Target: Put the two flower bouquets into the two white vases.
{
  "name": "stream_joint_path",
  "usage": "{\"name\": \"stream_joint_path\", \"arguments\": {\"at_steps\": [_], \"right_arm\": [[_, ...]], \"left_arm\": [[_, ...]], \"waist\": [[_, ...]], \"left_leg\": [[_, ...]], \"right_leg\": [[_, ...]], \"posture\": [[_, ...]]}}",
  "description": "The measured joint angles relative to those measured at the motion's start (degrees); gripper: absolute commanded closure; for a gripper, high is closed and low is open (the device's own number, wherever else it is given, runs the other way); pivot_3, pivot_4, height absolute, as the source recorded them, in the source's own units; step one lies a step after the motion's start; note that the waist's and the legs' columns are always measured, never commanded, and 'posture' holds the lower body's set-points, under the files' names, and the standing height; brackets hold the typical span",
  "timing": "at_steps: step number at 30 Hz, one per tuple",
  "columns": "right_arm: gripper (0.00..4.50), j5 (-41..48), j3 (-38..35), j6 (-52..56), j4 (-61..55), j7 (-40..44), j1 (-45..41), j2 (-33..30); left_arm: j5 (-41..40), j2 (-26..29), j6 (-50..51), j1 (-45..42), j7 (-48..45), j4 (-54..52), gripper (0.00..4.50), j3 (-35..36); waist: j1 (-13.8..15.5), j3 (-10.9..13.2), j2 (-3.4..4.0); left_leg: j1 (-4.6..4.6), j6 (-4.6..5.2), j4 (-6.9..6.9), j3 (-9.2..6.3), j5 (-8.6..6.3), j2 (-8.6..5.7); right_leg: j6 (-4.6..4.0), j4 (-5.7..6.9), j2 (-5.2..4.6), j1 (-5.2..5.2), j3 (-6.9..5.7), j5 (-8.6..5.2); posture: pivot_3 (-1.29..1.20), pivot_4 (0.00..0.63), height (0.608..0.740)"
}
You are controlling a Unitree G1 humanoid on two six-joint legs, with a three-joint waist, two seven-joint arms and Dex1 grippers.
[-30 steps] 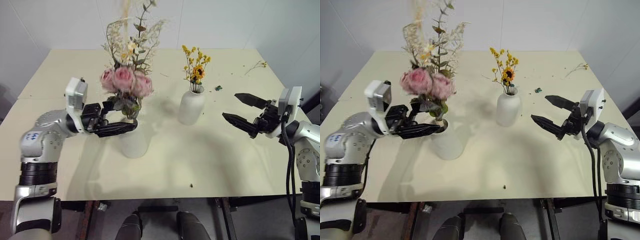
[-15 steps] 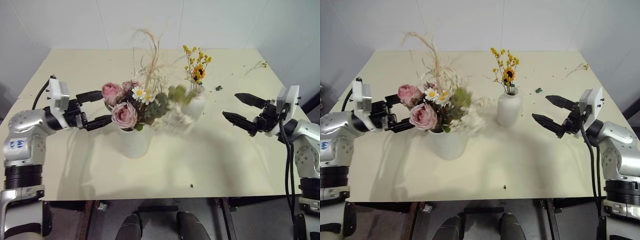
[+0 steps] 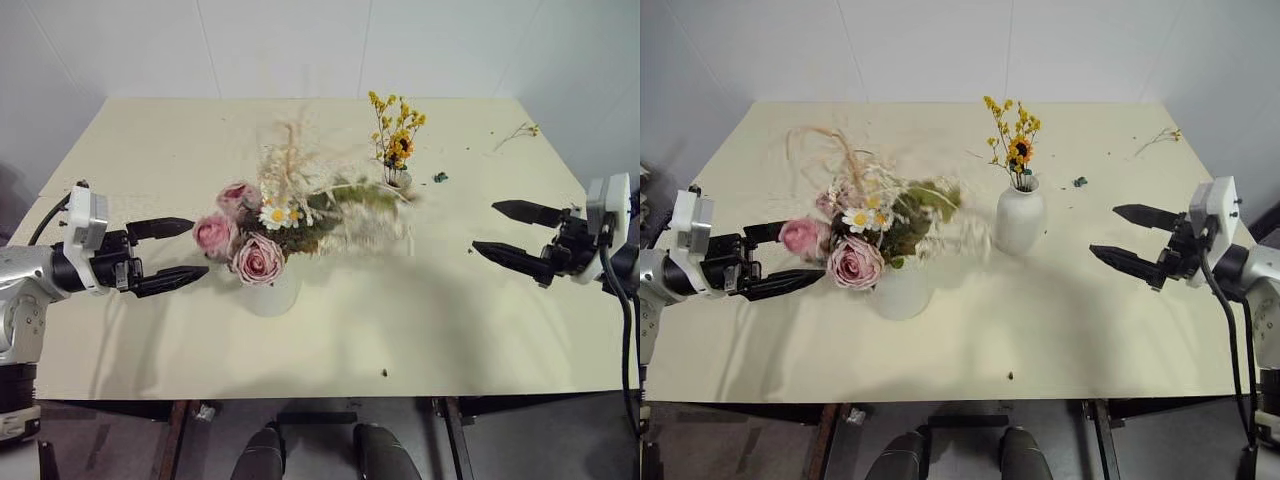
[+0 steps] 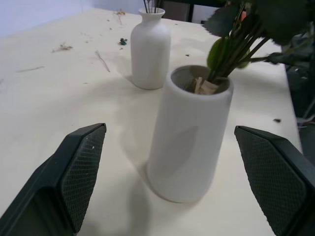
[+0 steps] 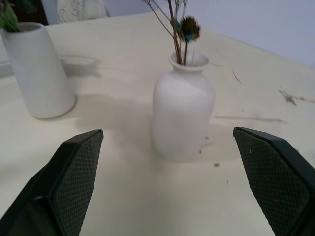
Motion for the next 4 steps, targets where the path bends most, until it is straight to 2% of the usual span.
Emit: {"name": "stream_joint_path", "arguments": {"at_steps": [4], "right_arm": [[0.00, -0.41, -0.80, -1.95, -1.50, -0.47, 1.83, 0.02]], "left_arm": [[0.00, -0.66, -0.89, -0.01, 0.48, -0.26, 0.04, -0.01]], "waist": [[-0.26, 0.00, 0.00]], "left_leg": [[0.02, 0.00, -0.01, 0.01, 0.00, 0.01]], "right_leg": [[0.01, 0.01, 0.00, 0.00, 0.01, 0.00]], "posture": [[0.00, 0.150, 0.740]]}}
